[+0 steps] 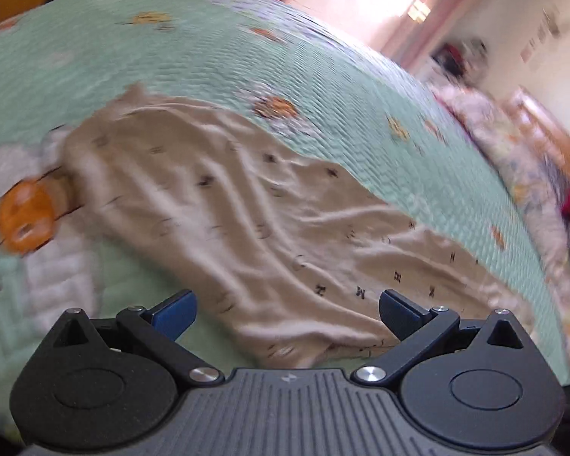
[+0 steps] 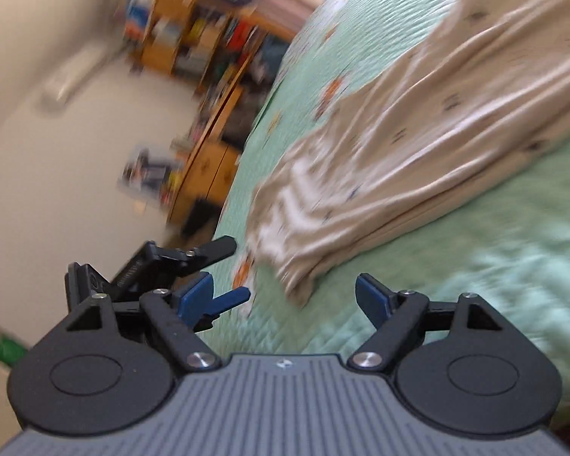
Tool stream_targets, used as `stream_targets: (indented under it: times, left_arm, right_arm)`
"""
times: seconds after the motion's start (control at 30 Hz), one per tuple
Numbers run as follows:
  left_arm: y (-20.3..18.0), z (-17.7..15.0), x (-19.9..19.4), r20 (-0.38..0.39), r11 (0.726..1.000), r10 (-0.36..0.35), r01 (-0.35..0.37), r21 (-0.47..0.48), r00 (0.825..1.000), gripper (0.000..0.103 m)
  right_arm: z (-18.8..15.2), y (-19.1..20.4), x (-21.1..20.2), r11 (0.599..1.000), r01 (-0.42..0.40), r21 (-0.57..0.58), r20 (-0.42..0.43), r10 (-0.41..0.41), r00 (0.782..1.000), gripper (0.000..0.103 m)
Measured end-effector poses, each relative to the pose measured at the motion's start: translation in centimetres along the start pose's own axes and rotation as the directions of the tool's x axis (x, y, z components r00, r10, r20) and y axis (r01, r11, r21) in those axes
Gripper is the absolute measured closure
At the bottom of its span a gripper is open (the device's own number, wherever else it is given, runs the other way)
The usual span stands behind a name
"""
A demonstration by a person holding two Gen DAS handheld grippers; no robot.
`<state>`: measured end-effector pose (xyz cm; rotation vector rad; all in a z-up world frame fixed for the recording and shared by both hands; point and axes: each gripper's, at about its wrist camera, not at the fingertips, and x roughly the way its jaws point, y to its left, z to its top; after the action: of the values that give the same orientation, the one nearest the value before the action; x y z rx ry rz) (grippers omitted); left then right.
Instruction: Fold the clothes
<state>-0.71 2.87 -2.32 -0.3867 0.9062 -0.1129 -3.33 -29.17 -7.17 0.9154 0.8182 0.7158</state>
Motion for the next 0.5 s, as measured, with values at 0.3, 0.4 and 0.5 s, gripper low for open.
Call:
stream_targets:
  times: [0.3, 0.4, 0.5]
  left_arm:
    - [-1.0, -3.2, 1.9, -0.004, 0.972, 0.118, -0.115, 0.205, 0.993, 0.001]
    - [-1.1, -4.1, 1.5, 0.017, 0.960, 0.130, -0.131, 0.247, 0.991, 0.001]
    - [-0.9, -3.7, 0.5, 0.026, 0.974, 0.085, -0.089, 0.210, 0.996, 0.002]
  right_arm:
    - [1.4, -0.4, -2.2, 0.989, 0.116, -0.096, 0.155, -0.100, 0.983, 0.020]
    - [2.6, 0.7, -2.1, 0.956, 0.218, -0.198, 0.205, -0.177, 0.963, 0.036]
    - [4.4, 1.9, -2.0, 0.868, 0.371, -0.330, 0.257, -0.296, 0.920, 0.059]
